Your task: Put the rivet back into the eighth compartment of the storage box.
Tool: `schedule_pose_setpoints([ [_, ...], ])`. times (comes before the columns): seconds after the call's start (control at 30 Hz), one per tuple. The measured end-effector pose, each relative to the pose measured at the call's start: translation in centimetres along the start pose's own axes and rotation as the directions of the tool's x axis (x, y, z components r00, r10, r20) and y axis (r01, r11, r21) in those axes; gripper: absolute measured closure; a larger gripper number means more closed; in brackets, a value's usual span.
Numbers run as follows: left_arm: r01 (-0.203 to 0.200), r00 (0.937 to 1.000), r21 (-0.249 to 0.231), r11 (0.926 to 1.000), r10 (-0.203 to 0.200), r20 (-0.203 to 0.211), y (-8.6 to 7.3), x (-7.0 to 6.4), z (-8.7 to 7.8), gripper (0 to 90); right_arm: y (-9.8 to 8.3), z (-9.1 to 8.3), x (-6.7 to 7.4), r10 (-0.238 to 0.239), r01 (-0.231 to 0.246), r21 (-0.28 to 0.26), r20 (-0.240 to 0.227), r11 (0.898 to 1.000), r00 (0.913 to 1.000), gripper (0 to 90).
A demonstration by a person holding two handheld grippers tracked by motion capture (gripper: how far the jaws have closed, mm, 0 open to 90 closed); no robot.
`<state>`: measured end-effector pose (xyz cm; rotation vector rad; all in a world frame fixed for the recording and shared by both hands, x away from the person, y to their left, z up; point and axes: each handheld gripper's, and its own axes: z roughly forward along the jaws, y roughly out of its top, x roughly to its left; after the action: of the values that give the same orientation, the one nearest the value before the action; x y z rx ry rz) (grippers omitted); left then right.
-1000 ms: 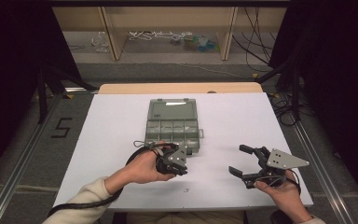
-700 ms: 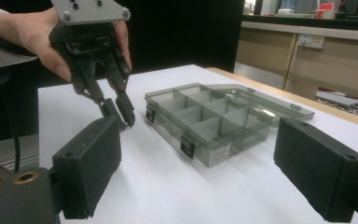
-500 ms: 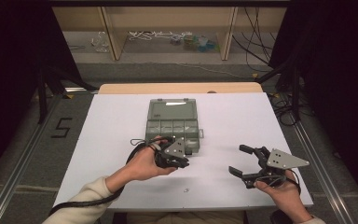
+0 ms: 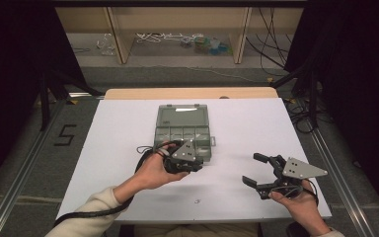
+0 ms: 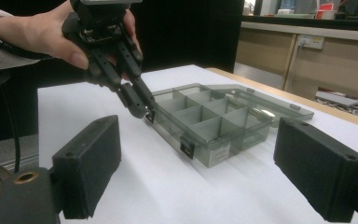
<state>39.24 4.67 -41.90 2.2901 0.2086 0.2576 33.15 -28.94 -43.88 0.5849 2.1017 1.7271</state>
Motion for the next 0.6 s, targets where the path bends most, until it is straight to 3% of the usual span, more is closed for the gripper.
schedule_pose_setpoints([
  [0.1, 0.013, 0.9998, -0.011, 0.9999, -0.013, -0.014, 0.1, 0.2, 0.0, 82.1, -0.1, 0.2, 0.1, 0.003, -0.003, -0.022, 0.014, 1.000, 0.9999, 15.8],
  [0.37, 0.037, 0.9975, -0.040, 0.9985, -0.039, -0.058, 0.4, 0.6, 0.0, 82.2, 0.0, 0.0, 0.0, -0.001, 0.001, -0.002, 0.001, 1.000, 1.0000, 15.8],
  [0.4, 0.018, 0.9978, -0.028, 0.9995, -0.019, -0.064, 0.5, 0.8, -0.2, 82.2, 0.0, 0.0, 0.0, -0.004, 0.004, -0.005, 0.002, 1.000, 1.0000, 15.8],
  [0.43, 0.042, 0.9964, -0.051, 0.9978, -0.046, -0.071, 0.6, 0.8, -0.1, 82.2, -0.1, 0.1, 0.1, 0.003, -0.003, -0.020, 0.013, 1.000, 0.9999, 15.8],
  [0.6, 0.068, 0.9932, -0.068, 0.9954, -0.074, -0.090, 0.9, 1.3, -0.1, 82.2, 0.0, 0.1, 0.0, -0.002, 0.002, -0.004, 0.003, 1.000, 1.0000, 15.7],
])
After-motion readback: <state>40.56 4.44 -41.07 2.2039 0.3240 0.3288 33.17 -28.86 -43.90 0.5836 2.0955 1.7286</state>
